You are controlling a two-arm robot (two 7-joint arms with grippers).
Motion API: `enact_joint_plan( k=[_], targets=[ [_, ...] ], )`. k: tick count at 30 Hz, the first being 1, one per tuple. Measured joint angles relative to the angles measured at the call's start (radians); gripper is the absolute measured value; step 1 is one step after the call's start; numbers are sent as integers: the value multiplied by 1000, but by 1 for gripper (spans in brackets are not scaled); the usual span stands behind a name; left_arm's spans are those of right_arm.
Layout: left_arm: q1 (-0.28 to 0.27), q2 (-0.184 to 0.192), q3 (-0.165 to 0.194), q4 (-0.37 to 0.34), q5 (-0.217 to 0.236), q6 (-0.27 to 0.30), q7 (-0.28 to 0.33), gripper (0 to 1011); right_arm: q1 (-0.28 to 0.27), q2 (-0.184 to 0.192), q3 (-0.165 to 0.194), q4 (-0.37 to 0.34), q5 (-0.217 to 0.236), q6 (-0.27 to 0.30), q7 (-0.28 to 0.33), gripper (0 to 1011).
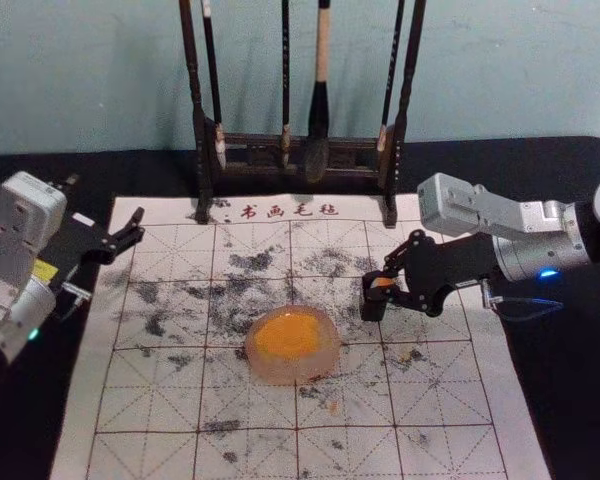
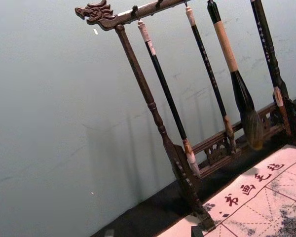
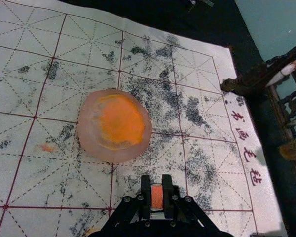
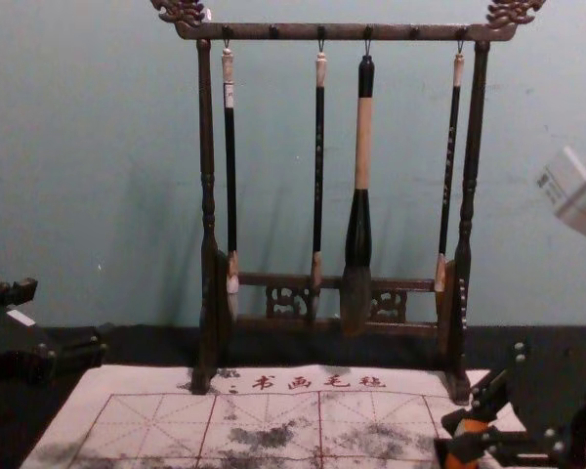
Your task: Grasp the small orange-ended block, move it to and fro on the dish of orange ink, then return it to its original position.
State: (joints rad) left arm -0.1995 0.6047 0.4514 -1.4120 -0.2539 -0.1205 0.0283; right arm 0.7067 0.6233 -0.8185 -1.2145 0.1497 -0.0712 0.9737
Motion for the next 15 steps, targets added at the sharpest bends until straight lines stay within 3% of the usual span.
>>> enact_joint_plan(
  k=[6,15],
  targets=[
    [0,0,0,0,0,0,0,1001,0,0,0,-1,1,0,1,144],
    [0,0,0,0,0,0,0,1001,-1,1,1,-1,2,1,2,449]
  ],
)
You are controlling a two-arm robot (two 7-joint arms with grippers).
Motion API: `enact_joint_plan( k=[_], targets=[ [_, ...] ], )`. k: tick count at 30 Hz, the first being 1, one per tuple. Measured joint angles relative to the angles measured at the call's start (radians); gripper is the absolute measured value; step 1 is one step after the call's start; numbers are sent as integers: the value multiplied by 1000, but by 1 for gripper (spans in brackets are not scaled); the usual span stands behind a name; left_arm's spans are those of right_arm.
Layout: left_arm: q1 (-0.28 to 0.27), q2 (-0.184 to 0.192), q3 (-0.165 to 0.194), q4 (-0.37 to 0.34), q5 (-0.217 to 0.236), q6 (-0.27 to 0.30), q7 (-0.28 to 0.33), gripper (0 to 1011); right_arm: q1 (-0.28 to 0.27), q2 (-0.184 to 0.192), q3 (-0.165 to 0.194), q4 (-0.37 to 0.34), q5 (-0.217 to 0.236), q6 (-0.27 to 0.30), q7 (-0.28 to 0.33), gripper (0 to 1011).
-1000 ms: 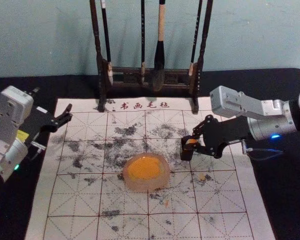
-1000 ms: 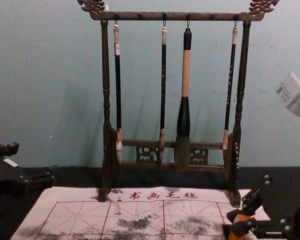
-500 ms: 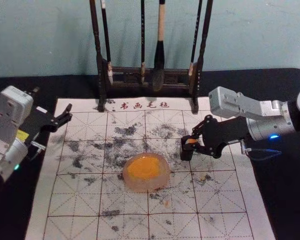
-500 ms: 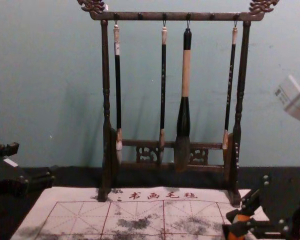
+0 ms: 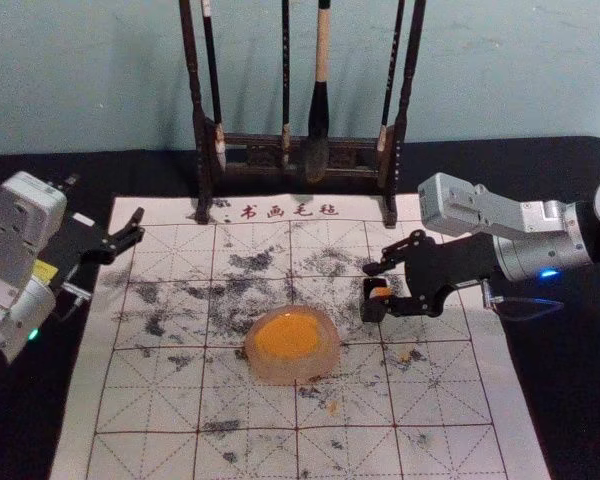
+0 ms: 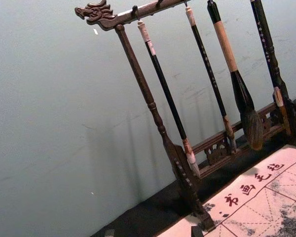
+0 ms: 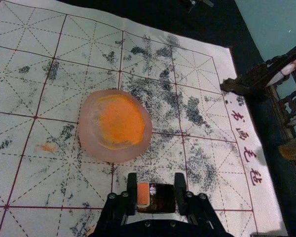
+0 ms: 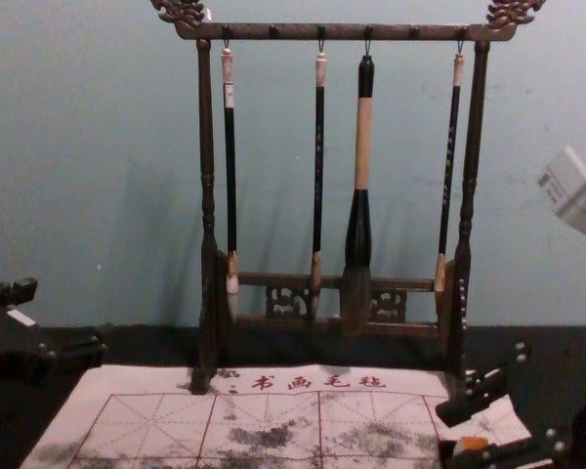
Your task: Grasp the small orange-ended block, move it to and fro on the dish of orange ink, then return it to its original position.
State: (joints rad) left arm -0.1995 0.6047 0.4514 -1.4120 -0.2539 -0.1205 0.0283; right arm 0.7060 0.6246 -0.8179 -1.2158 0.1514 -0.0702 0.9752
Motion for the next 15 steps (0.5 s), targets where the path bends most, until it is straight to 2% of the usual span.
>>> enact_joint_plan(
  k=[1,12,13,15],
  targets=[
    [0,0,0,0,0,0,0,1001,0,0,0,0,0,0,0,449],
    [0,0,0,0,0,0,0,1001,0,0,0,0,1,1,0,808],
    [0,0,0,0,0,0,0,1001,0,0,0,0,1,1,0,864],
    [0,0,0,0,0,0,0,1001,0,0,0,0,1,1,0,892]
  ],
)
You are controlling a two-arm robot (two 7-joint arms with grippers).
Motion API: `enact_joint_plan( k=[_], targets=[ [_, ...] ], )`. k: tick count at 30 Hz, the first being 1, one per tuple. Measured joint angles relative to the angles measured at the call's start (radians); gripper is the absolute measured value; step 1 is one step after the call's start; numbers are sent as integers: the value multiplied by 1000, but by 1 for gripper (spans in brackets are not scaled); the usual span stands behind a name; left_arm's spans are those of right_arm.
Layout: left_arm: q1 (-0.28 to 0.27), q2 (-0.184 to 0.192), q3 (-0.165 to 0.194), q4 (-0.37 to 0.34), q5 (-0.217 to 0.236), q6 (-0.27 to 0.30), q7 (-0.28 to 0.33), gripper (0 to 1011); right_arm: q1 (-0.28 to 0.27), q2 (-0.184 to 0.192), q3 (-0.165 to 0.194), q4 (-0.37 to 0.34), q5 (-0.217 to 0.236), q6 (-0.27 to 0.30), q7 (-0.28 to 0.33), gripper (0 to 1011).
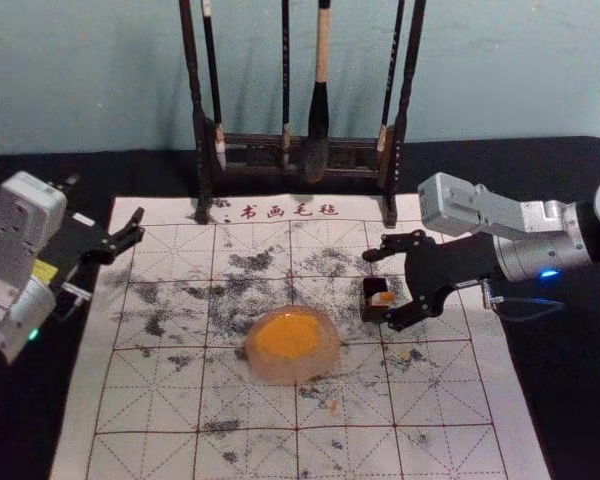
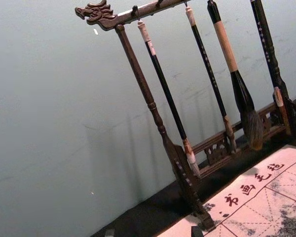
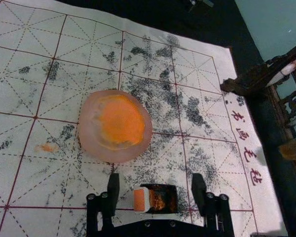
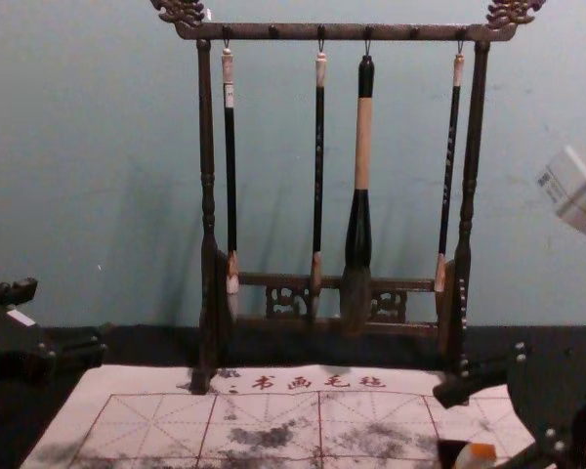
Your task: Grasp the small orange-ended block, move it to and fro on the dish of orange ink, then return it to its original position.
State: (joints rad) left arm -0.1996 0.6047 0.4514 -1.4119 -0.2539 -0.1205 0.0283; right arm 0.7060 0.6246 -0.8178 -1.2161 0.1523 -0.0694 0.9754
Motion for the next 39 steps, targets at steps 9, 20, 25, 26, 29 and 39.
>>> enact_joint_plan(
  k=[9,20,25,26,29,39],
  targets=[
    [0,0,0,0,0,0,0,1001,-21,3,32,-23,47,1,-14,1000],
    [0,0,0,0,0,0,0,1001,-183,22,193,-141,116,-44,-301,1000],
    [0,0,0,0,0,0,0,1001,-302,11,253,-197,70,-70,-522,1000],
    [0,0,0,0,0,0,0,1001,-340,-1,273,-208,60,-77,-590,1000],
    [0,0,0,0,0,0,0,1001,-411,-42,313,-215,54,-107,-720,1000],
    [0,0,0,0,0,0,0,1002,-522,-205,385,-137,21,-187,-998,1000]
  ],
)
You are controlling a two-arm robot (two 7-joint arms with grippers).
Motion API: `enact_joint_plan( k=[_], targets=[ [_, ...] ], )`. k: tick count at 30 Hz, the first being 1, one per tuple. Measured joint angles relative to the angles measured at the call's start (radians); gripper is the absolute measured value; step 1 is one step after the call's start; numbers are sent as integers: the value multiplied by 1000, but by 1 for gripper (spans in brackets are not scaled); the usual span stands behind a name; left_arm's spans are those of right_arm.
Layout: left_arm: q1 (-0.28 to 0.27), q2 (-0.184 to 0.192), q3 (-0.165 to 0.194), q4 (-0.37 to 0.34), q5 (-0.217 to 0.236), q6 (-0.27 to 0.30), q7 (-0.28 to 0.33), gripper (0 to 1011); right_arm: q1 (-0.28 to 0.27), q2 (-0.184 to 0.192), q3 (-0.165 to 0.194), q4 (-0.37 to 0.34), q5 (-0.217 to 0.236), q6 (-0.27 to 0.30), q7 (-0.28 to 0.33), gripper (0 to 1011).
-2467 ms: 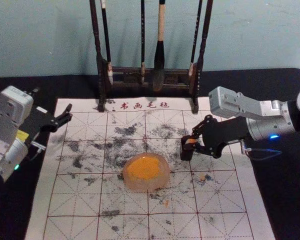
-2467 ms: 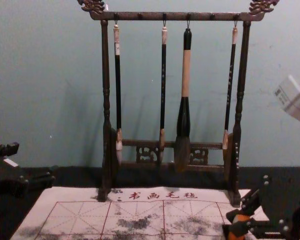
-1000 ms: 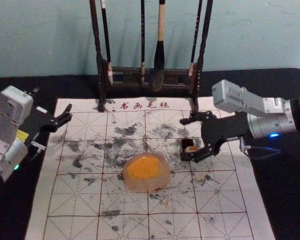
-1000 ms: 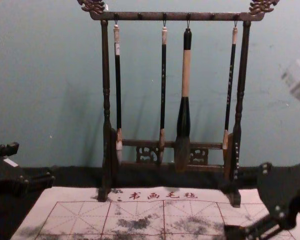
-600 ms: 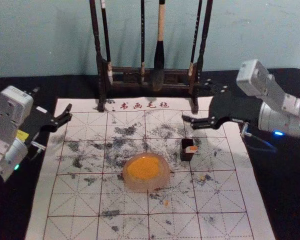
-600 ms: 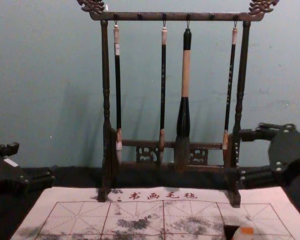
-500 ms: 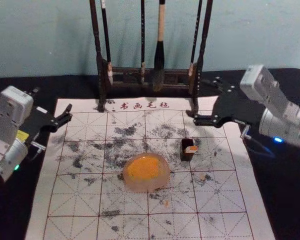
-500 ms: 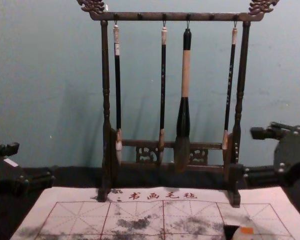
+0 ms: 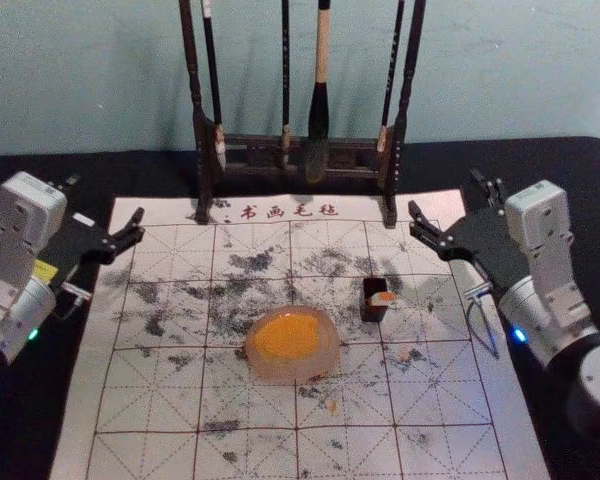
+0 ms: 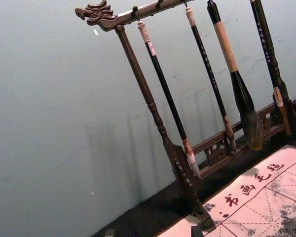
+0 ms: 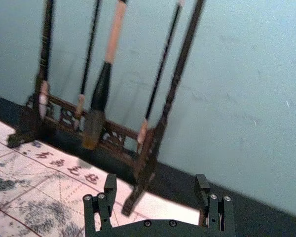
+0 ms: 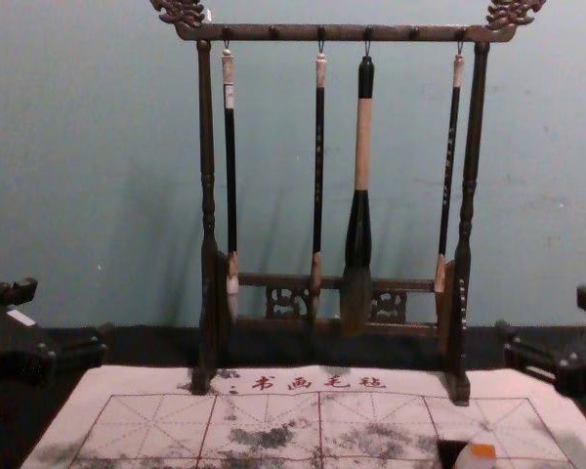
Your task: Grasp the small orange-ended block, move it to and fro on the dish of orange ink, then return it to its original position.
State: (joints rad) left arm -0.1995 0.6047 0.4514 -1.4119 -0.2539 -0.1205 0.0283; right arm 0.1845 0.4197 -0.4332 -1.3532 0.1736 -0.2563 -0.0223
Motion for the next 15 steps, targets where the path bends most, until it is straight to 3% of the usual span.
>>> enact_joint_plan(
  k=[6,15],
  targets=[
    [0,0,0,0,0,0,0,1001,-11,-53,19,55,12,11,-33,1000],
    [0,0,0,0,0,0,0,1001,-9,-76,33,89,13,48,-23,1000]
  ],
)
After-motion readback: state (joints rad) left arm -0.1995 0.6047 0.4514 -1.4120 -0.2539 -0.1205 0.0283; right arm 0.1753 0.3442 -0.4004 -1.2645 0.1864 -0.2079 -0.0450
